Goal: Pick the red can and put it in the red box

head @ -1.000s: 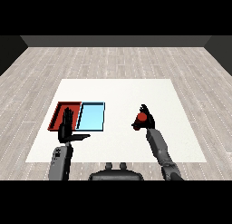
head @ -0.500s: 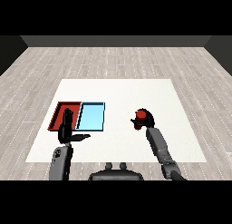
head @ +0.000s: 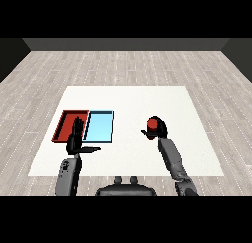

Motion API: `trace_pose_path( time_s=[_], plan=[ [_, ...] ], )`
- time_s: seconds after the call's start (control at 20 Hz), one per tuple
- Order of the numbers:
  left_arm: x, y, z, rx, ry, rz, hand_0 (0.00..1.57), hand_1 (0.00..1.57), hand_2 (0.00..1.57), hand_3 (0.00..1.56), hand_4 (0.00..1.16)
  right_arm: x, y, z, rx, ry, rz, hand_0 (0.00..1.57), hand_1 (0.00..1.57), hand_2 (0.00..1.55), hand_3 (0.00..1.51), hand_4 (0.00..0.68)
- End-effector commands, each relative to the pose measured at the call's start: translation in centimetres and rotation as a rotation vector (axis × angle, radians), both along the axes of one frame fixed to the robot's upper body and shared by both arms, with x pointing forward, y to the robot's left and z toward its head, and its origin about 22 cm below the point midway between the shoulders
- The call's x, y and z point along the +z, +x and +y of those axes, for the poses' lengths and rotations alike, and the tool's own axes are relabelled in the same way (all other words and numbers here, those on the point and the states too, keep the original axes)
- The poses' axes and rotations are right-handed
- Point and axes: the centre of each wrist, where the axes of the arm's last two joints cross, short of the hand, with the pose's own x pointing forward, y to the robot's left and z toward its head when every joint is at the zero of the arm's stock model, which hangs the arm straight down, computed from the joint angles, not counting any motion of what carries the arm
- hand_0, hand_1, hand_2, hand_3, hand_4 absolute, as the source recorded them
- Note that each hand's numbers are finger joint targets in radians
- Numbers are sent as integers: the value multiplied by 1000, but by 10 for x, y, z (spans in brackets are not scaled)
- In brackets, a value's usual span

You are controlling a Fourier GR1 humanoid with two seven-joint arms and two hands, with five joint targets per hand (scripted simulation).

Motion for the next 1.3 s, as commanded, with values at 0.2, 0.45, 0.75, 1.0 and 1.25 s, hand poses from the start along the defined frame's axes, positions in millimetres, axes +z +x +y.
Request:
trace_pose_path(
  time_s=[0.2, 0.45, 0.75, 1.0, 1.25],
  plan=[
    [-6, 4, -13, -38, 40, 47, 0, 0, 0, 0, 0, 24, -10, 3, 23, 17, -104, 1448, 1448, 1440, 1410, 649],
    [19, 32, -42, -163, 16, 91, 0, 0, 0, 0, 0, 52, -18, -3, 14, 20, -125, 1432, 1432, 1447, 1420, 653],
    [11, 24, -93, -225, -1, 104, 0, 0, 0, 0, 0, 61, -15, 39, 35, 52, -157, 1435, 1435, 1446, 1426, 658],
    [-5, 20, -91, -221, -6, 99, 0, 0, 0, 0, 0, 58, -17, 85, 31, 31, -164, 1435, 1435, 1446, 1426, 658],
    [27, 23, -149, -278, 5, 95, 0, 0, 0, 0, 0, 67, -22, 99, 54, 53, -163, 1405, 1405, 1422, 1410, 640]
  ],
)
